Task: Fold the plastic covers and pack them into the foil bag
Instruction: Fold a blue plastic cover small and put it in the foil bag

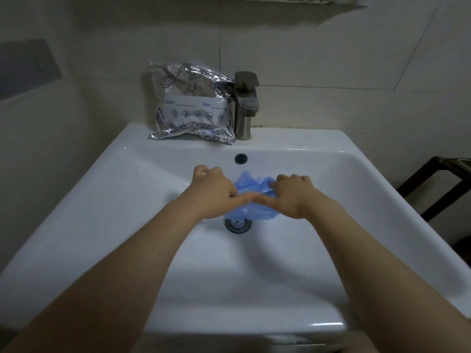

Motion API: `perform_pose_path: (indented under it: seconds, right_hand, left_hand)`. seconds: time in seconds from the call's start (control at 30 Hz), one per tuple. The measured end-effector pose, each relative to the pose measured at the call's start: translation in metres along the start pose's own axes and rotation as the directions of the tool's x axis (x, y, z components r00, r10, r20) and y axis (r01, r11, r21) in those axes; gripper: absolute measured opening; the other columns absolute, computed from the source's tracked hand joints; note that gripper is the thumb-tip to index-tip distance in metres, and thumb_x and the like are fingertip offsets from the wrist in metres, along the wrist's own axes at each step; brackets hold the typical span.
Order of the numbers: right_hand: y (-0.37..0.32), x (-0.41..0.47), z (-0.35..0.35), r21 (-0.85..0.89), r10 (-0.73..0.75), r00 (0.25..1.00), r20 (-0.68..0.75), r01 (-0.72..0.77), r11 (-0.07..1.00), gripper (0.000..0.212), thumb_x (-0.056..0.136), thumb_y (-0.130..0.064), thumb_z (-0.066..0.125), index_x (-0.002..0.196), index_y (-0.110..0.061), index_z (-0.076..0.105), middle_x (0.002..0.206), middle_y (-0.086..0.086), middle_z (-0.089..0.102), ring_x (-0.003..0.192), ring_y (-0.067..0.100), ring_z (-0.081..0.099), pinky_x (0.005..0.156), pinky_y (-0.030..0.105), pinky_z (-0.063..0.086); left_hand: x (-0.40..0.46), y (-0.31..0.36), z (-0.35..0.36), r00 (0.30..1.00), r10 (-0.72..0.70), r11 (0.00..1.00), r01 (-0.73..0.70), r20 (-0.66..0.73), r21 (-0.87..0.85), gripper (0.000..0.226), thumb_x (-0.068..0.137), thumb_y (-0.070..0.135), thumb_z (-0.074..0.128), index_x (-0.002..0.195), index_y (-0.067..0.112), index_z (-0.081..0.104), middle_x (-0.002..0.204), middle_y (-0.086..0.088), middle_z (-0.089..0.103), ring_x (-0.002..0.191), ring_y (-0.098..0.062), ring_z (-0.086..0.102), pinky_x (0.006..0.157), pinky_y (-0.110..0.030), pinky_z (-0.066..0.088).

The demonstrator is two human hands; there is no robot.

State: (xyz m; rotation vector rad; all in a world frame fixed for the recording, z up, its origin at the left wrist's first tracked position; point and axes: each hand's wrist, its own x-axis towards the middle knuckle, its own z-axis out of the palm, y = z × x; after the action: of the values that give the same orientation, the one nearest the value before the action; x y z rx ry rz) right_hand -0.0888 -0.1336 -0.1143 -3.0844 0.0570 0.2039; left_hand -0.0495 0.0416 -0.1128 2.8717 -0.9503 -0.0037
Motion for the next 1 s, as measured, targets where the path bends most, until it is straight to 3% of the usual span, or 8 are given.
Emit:
perform_pose_path:
  seconds: [0.2, 0.33, 0.43, 0.63, 0.67, 0.73, 0.83, 1.0]
  right_hand:
    - [-0.003, 0.002, -0.002, 0.212, 0.105, 0.962, -0.251, -0.051, 0.976, 0.028, 0.095, -0.013, 0.046, 0.120, -0.003, 0.051, 0.116, 0.019, 0.058, 0.105, 0.035, 0.054, 0.080, 0.033, 0.040]
    - [-0.007, 0.006, 0.000, 0.505, 0.182, 0.915, -0.360, 0.027, 0.863, 0.048, 0.088, -0.008, 0.056, 0.133, -0.006, 0.041, 0.108, 0.018, 0.061, 0.099, 0.034, 0.057, 0.075, 0.030, 0.039]
    - [-0.007, 0.011, 0.004, 0.390, 0.160, 0.929, -0.333, -0.019, 0.921, 0.031, 0.087, -0.004, 0.051, 0.117, -0.002, 0.060, 0.108, 0.018, 0.061, 0.098, 0.032, 0.056, 0.072, 0.027, 0.037]
    - [0.001, 0.007, 0.001, 0.296, 0.170, 0.849, -0.499, -0.017, 0.955, 0.018, 0.087, -0.022, 0.061, 0.100, -0.013, 0.070, 0.108, 0.007, 0.049, 0.101, 0.024, 0.046, 0.079, 0.028, 0.038]
    - [0.001, 0.007, -0.001, 0.368, 0.182, 0.847, -0.500, 0.018, 0.930, 0.017, 0.085, -0.025, 0.065, 0.096, -0.013, 0.070, 0.105, 0.006, 0.048, 0.098, 0.021, 0.045, 0.079, 0.026, 0.038]
    - [-0.001, 0.005, -0.004, 0.610, 0.216, 0.878, -0.428, 0.104, 0.786, 0.013, 0.081, -0.023, 0.070, 0.082, -0.011, 0.064, 0.090, 0.005, 0.051, 0.082, 0.016, 0.047, 0.072, 0.026, 0.038]
    - [-0.002, 0.001, -0.006, 0.846, 0.195, 0.933, -0.303, 0.170, 0.505, 0.020, 0.080, -0.017, 0.070, 0.072, -0.011, 0.053, 0.070, 0.007, 0.053, 0.066, 0.017, 0.051, 0.062, 0.029, 0.040]
    - [0.004, 0.002, -0.009, 0.981, 0.112, 0.985, -0.132, 0.113, 0.155, 0.009, 0.087, -0.008, 0.062, 0.087, -0.004, 0.053, 0.076, 0.015, 0.048, 0.071, 0.026, 0.047, 0.061, 0.029, 0.041]
  left_hand:
    - [0.003, 0.002, 0.002, 0.971, -0.016, 0.999, 0.005, -0.237, -0.047, 0.017, 0.094, 0.024, 0.050, 0.098, 0.011, 0.061, 0.100, -0.010, 0.054, 0.097, -0.030, 0.055, 0.082, -0.033, 0.035]
    - [0.003, 0.003, 0.002, 0.890, 0.000, 0.987, -0.074, -0.456, -0.146, 0.034, 0.082, -0.004, 0.056, 0.115, 0.002, 0.057, 0.112, -0.020, 0.049, 0.091, -0.036, 0.056, 0.072, -0.037, 0.042]
    - [0.007, -0.006, 0.002, 0.854, -0.003, 0.995, -0.049, -0.521, -0.087, 0.055, 0.063, -0.020, 0.062, 0.114, -0.002, 0.058, 0.106, -0.025, 0.055, 0.079, -0.040, 0.060, 0.065, -0.043, 0.050]
    - [0.013, -0.032, 0.014, 0.854, -0.319, 0.943, 0.243, -0.411, -0.228, 0.021, 0.084, 0.004, 0.057, 0.103, 0.007, 0.065, 0.105, -0.016, 0.058, 0.100, -0.034, 0.052, 0.081, -0.038, 0.038]
    - [0.012, -0.033, 0.015, 0.825, -0.449, 0.843, 0.264, -0.344, -0.469, 0.014, 0.085, 0.006, 0.057, 0.096, 0.007, 0.065, 0.100, -0.015, 0.060, 0.095, -0.031, 0.053, 0.079, -0.036, 0.040]
    - [0.010, -0.032, 0.013, 0.784, -0.620, 0.336, 0.228, -0.032, -0.914, 0.012, 0.087, 0.003, 0.055, 0.080, 0.010, 0.062, 0.079, -0.011, 0.060, 0.080, -0.023, 0.053, 0.066, -0.029, 0.041]
    - [0.006, -0.031, 0.008, 0.765, -0.530, -0.350, 0.195, 0.365, -0.916, 0.016, 0.094, 0.005, 0.046, 0.085, 0.011, 0.058, 0.059, -0.003, 0.065, 0.058, -0.018, 0.062, 0.047, -0.022, 0.048]
    - [0.005, -0.035, -0.006, 0.826, -0.392, -0.574, 0.125, 0.405, -0.809, 0.022, 0.095, 0.012, 0.043, 0.081, 0.006, 0.059, 0.055, -0.005, 0.067, 0.047, -0.014, 0.065, 0.045, -0.023, 0.052]
